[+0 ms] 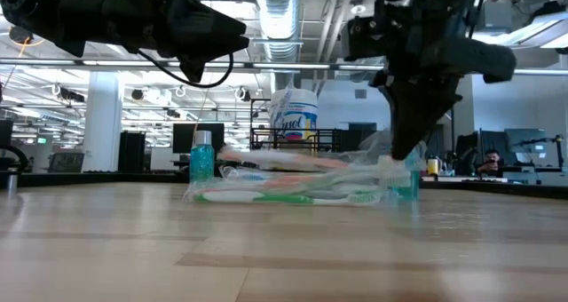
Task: Pick & Place toothbrushing station
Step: Put the orange toothbrush into the black wire organizer
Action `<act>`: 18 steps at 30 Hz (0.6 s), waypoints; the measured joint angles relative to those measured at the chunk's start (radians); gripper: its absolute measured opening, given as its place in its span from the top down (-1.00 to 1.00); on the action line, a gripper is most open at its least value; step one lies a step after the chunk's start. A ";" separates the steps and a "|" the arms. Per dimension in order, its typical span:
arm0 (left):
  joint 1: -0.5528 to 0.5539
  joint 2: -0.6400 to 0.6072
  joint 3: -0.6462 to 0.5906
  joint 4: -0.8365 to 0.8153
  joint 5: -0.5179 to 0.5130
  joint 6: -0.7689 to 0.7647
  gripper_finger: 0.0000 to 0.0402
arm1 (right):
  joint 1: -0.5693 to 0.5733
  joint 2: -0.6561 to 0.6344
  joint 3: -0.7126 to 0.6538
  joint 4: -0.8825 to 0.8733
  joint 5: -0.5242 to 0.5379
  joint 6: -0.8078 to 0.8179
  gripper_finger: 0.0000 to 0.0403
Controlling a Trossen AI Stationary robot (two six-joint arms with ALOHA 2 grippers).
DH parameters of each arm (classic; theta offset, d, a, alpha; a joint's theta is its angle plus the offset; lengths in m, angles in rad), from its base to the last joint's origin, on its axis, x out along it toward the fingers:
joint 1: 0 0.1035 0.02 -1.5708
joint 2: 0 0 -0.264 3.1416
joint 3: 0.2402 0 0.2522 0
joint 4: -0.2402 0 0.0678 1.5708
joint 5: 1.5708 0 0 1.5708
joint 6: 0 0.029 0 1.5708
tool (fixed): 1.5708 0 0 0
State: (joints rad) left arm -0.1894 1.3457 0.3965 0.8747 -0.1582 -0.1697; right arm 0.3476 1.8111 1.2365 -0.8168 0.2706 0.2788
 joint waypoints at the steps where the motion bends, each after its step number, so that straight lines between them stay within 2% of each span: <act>1: 0.000 0.000 0.000 0.000 0.011 -0.012 0.46 | 0.000 0.000 0.012 -0.020 0.009 -0.001 1.00; 10: 0.000 0.042 0.003 0.011 0.034 -0.253 0.46 | 0.001 0.000 0.076 -0.082 0.052 -0.019 1.00; 14: 0.000 0.150 0.050 0.010 0.037 -0.361 0.46 | 0.006 0.000 0.079 -0.082 0.075 -0.028 1.00; 18: 0.010 0.276 0.138 0.011 0.114 -0.412 0.46 | 0.006 0.000 0.079 -0.092 0.076 -0.028 1.00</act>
State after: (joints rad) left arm -0.1799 1.6220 0.5348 0.8859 -0.0439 -0.5819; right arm 0.3534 1.8111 1.3155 -0.9091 0.3469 0.2508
